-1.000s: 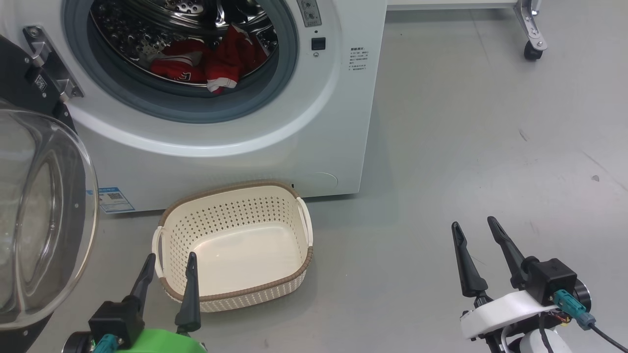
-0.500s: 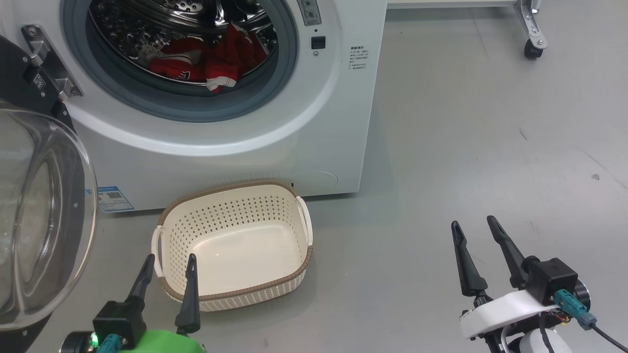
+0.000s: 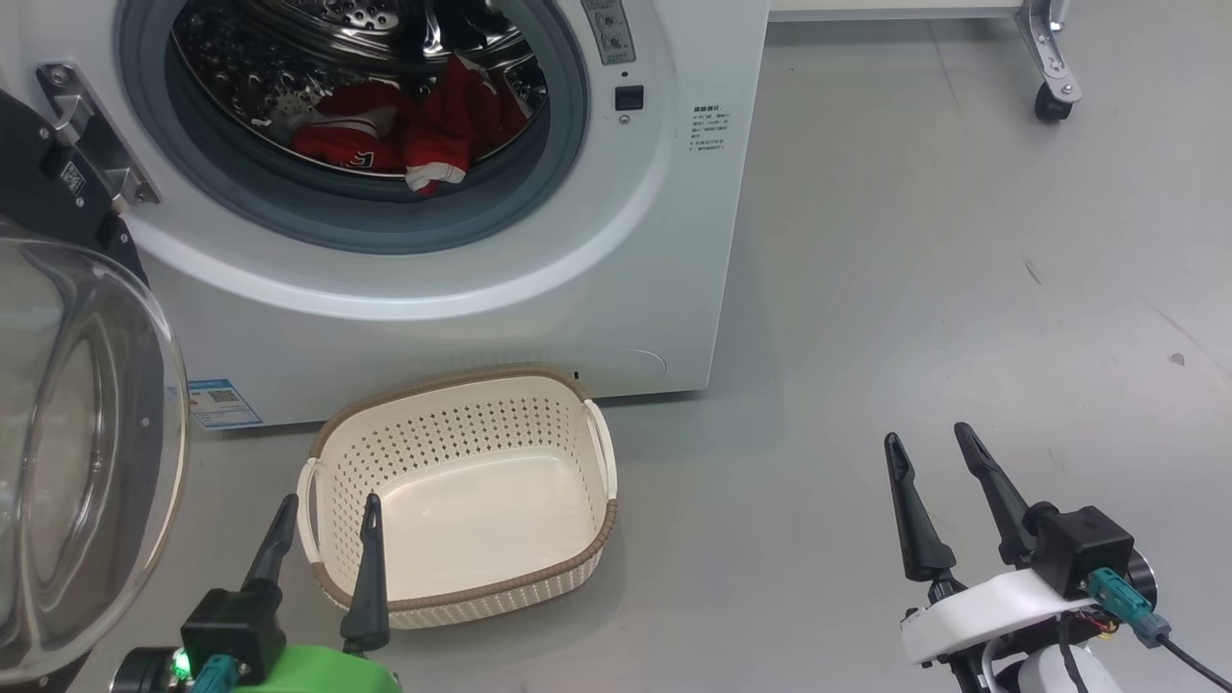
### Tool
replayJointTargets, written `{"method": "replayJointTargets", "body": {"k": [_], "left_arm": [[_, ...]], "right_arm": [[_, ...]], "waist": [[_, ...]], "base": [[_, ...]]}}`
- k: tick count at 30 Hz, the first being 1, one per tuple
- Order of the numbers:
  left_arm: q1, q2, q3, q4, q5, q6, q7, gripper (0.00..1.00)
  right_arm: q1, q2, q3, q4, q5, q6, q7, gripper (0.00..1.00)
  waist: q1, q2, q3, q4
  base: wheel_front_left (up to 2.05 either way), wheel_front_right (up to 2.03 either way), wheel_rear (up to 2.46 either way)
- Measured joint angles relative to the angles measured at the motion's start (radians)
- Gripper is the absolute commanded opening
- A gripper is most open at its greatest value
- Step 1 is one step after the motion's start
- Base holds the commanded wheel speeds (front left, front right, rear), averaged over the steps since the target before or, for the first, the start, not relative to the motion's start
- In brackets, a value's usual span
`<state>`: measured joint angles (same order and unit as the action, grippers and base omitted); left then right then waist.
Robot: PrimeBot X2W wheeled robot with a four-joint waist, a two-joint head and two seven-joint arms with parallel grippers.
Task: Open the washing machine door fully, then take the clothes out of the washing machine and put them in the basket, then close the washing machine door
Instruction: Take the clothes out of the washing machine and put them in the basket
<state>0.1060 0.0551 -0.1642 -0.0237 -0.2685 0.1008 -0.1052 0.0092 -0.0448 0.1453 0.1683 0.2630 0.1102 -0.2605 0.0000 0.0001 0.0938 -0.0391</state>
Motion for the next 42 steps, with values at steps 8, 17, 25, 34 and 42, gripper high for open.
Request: {"method": "replayJointTargets", "body": {"k": [8,17,25,34,42], "left_arm": [[0.000,0.000,0.001,-0.011,0.013,0.004,0.007,1.00],[0.000,0.000,0.002,-0.011,0.016,0.006,0.009,1.00],[0.000,0.000,0.003,-0.011,0.026,0.008,0.016,1.00],[0.002,0.000,0.004,-0.009,0.040,0.008,0.025,1.00],[0.002,0.000,0.005,-0.009,0.040,0.009,0.026,1.00]], "right_arm": [[0.000,0.000,0.002,0.000,0.001,0.000,0.000,1.00],[0.000,0.000,0.007,0.001,0.001,0.000,0.000,1.00],[0.000,0.000,0.010,0.004,0.009,0.000,0.000,1.00],[0.000,0.000,0.017,0.005,0.010,-0.009,0.000,1.00],[0.000,0.000,0.017,0.006,0.010,-0.009,0.000,1.00]], "waist": [[0.0000,0.0000,0.000,0.002],[0.0000,0.0000,-0.004,0.003],[0.0000,0.0000,-0.007,0.004],[0.0000,0.0000,-0.012,0.005],[0.0000,0.0000,-0.011,0.007]], "base": [[1.01,-0.99,-0.01],[0.74,-0.74,0.00],[0.42,-0.42,0.00],[0.08,-0.08,0.00],[0.00,0.00,0.00]]}}
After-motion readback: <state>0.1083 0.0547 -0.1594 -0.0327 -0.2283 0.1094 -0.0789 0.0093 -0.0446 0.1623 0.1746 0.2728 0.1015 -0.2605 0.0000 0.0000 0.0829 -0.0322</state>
